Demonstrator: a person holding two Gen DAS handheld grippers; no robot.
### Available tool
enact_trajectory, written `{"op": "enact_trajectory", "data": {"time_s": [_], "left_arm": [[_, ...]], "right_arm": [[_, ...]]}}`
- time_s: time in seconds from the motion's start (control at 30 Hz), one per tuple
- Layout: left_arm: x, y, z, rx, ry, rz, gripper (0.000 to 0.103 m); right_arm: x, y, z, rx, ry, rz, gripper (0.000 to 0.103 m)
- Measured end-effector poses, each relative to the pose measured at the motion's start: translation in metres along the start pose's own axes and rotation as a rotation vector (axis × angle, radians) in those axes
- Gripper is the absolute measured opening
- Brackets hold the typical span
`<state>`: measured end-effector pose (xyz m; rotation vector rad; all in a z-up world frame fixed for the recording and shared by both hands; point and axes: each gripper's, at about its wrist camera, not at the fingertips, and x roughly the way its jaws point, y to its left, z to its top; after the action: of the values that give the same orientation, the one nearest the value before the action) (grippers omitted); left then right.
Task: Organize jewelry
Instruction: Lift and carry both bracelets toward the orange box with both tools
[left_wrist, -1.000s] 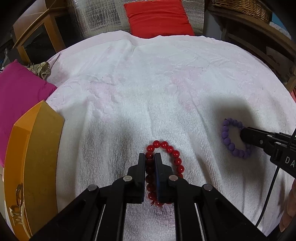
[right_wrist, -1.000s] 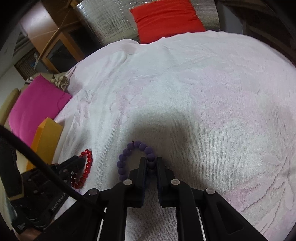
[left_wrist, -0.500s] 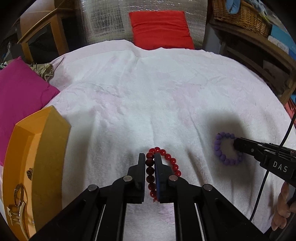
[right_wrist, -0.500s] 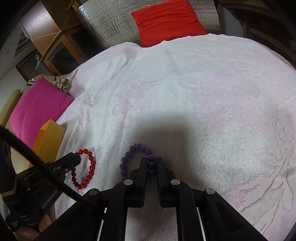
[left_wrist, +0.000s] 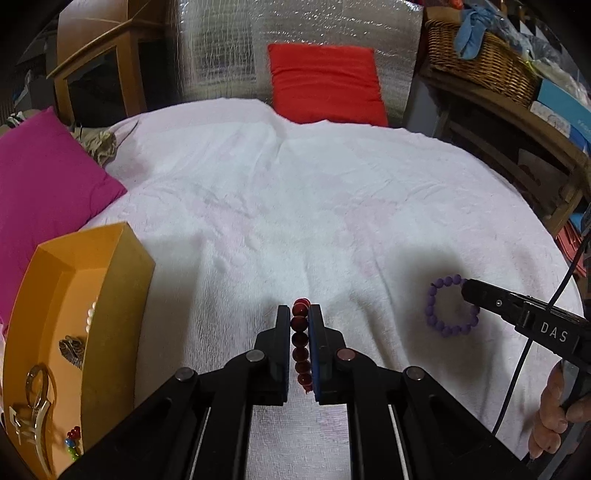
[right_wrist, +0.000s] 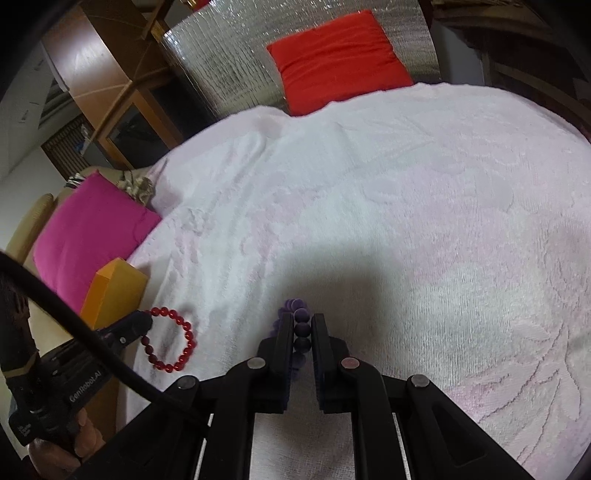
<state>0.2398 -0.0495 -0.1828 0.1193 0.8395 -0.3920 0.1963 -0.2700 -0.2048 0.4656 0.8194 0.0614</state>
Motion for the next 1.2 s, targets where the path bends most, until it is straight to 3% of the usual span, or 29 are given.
{"op": "enact_trajectory", "data": {"time_s": [0.37,1.2], "left_arm": [[-0.009,0.002,0.001,-0.019,-0.025,0.013,0.010],[-0.029,0.012,-0.002,-0.035,-0.063,0.088,0.010]], "right_arm": [[-0.016,0.019,0.003,-0.049,-0.087,0.133,0.011],[-0.014,0.055,-0.006,-0.101,-0.101,0.184,0.011]]}}
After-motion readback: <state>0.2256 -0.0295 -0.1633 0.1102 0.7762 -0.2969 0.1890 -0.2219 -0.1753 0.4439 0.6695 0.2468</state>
